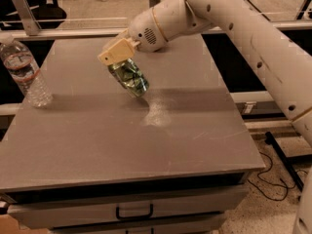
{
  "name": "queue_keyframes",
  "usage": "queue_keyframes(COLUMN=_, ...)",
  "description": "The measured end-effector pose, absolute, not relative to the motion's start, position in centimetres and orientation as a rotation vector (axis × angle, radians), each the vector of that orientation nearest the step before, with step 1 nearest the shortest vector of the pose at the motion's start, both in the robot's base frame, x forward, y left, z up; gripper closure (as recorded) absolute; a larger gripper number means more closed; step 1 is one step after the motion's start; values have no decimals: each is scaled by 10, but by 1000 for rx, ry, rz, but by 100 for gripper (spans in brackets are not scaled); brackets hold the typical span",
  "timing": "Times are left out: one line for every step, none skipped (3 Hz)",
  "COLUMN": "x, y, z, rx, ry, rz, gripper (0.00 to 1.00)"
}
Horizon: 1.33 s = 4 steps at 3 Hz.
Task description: Place green can upright
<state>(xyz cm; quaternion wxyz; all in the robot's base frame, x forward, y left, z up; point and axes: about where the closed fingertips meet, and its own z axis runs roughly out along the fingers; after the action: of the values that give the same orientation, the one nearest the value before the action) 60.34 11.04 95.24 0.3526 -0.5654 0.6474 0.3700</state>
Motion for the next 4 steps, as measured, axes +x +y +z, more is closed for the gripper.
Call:
queue_keyframes(x=605, y=97, z=963, rx=-1342, ry=1574, rz=1122, gripper=100)
queue_keyframes(x=606, y=85, z=966, rx=-1250, ry=1489, rz=1218, gripper=100)
queue_keyframes(x=606, y=78, z=964, rx=-1190, ry=1404, rz=1267, gripper=100)
queue_keyframes(x=605, y=72, z=962, rx=-1159, ry=1300, rz=1287, gripper=82)
